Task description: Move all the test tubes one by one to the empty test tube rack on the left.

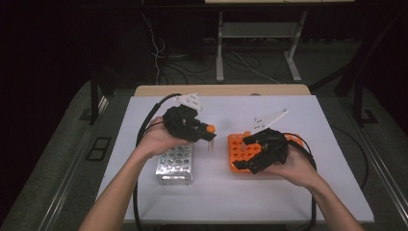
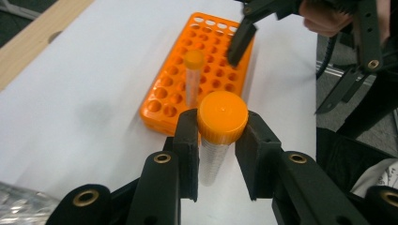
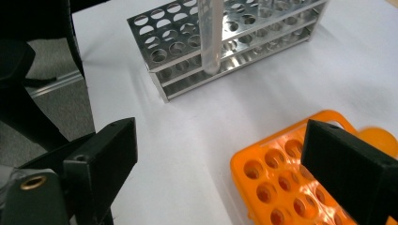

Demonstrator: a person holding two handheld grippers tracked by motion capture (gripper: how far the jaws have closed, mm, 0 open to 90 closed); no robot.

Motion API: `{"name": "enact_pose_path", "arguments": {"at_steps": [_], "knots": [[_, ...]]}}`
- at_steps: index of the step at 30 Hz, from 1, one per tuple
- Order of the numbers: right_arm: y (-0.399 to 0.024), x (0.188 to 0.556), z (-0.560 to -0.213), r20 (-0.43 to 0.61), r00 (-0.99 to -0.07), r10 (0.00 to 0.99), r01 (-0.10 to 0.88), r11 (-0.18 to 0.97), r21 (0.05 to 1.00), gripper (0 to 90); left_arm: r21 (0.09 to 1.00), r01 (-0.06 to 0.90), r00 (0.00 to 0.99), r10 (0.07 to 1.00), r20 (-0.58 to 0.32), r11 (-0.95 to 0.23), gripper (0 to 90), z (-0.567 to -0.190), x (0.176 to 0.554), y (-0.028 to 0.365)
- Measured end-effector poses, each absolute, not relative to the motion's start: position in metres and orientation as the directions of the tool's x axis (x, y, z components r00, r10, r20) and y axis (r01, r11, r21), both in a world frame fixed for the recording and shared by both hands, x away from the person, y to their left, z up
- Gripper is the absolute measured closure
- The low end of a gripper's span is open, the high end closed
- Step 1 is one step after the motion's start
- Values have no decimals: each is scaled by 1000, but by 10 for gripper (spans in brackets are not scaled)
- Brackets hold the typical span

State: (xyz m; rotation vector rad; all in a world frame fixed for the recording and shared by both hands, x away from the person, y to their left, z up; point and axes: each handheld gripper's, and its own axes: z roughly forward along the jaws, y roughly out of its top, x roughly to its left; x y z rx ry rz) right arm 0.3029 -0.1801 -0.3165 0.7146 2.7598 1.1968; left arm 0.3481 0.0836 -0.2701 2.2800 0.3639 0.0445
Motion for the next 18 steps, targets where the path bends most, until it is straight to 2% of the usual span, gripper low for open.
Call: {"name": "enact_pose_path", "arguments": {"at_steps": [2, 4, 18], "knots": [[-186, 301, -315, 141, -887, 439, 401, 583, 706, 104, 736, 254, 953, 290, -82, -628, 694, -268, 351, 87], [-191, 299, -315, 143, -882, 450, 410, 580, 704, 1, 739, 259, 950, 304, -77, -622, 694, -267, 354, 90], [-215, 291, -317, 147, -866, 478, 431, 563, 705, 3, 738, 303, 912, 407, -42, -603, 695, -270, 372, 114]]}}
